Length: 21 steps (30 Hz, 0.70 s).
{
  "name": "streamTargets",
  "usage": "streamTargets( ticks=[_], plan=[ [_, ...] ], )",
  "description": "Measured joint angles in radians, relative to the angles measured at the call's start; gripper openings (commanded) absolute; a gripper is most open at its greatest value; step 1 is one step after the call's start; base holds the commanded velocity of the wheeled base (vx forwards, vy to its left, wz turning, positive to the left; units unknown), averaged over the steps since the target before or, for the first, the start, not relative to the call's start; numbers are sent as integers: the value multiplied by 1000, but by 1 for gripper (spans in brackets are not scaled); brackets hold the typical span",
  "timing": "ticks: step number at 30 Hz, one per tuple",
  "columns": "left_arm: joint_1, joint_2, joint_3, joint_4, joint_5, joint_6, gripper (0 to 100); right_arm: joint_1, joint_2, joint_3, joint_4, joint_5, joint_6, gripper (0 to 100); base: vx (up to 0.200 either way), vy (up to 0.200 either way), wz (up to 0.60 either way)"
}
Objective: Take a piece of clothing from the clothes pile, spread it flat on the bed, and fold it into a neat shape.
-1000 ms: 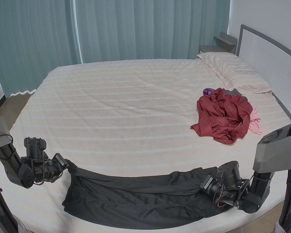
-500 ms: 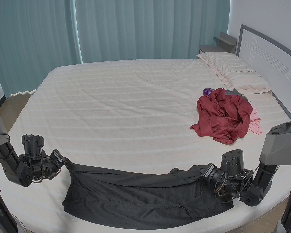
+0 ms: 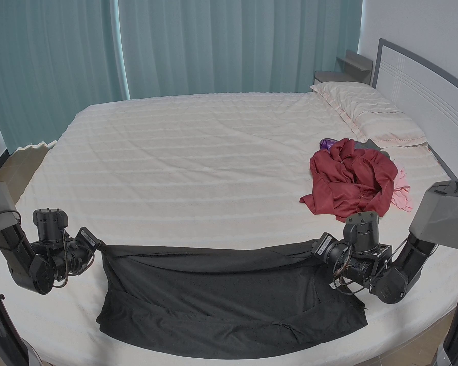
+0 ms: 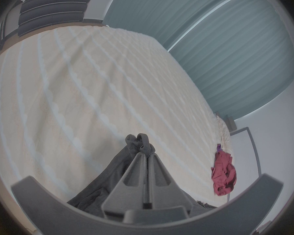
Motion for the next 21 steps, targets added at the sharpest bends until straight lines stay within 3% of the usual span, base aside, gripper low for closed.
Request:
streamTargets(
  ticks=[21],
  plan=[
    [-69, 26, 67, 6, -27, 24, 0, -30, -39, 47, 15, -2, 0, 0, 0, 0, 0]
  ],
)
